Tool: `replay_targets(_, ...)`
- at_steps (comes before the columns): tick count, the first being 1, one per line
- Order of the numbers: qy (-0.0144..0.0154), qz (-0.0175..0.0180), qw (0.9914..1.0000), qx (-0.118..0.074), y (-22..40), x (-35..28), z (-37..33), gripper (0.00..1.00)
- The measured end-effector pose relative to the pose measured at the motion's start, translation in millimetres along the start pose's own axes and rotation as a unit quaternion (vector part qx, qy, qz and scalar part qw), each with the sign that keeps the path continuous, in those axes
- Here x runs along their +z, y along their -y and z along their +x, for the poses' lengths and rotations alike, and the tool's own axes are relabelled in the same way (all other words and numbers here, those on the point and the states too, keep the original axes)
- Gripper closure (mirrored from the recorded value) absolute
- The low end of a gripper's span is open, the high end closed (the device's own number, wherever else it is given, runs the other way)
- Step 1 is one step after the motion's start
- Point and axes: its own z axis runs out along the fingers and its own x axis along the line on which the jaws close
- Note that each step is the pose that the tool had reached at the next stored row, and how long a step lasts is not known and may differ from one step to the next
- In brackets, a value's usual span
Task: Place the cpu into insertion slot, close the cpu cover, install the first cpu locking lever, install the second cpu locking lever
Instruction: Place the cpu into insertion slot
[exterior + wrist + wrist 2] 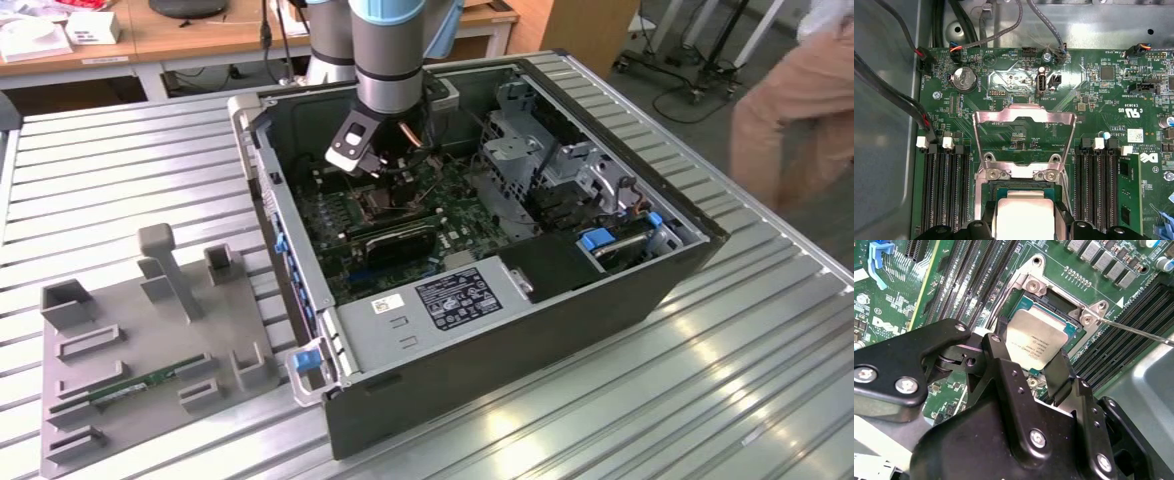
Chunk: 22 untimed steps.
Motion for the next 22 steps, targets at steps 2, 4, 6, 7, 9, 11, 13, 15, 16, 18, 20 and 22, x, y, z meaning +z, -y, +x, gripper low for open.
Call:
replay_targets(2,-0.0002,-0.0001,1.0,0.0,0.0,0.3,0.0,0.46)
replay_targets(4,-0.0002,0.0,1.0,0.0,0.0,0.6,0.0,0.46)
replay_targets(6,-0.0002,0.0,1.0,0.0,0.0,0.6,0.0,0.46)
replay_targets(7,-0.0004,0.0,1.0,0.0,0.0,0.7,0.1,0.46)
replay_targets(9,-0.0006,0.0,1.0,0.0,0.0,0.8,0.2,0.46)
replay_targets(11,-0.0006,0.0,1.0,0.0,0.0,0.3,0.2,0.46)
replay_targets(13,-0.0006,-0.0001,1.0,0.0,-0.1,-0.9,0.3,0.46)
replay_targets(15,-0.0006,-0.0001,1.0,0.0,-0.1,-1.9,0.3,0.46)
replay_targets(16,-0.0007,-0.0001,1.0,0.0,-0.2,-2.0,0.3,0.46)
replay_targets(18,-0.0007,-0.0001,1.0,0.0,-0.2,-2.0,0.3,0.46)
replay_targets(20,-0.0006,-0.0001,1.0,0.0,-0.1,-1.8,0.2,0.46)
replay_targets(22,-0.0008,-0.0001,1.0,0.0,0.0,-1.3,0.2,0.46)
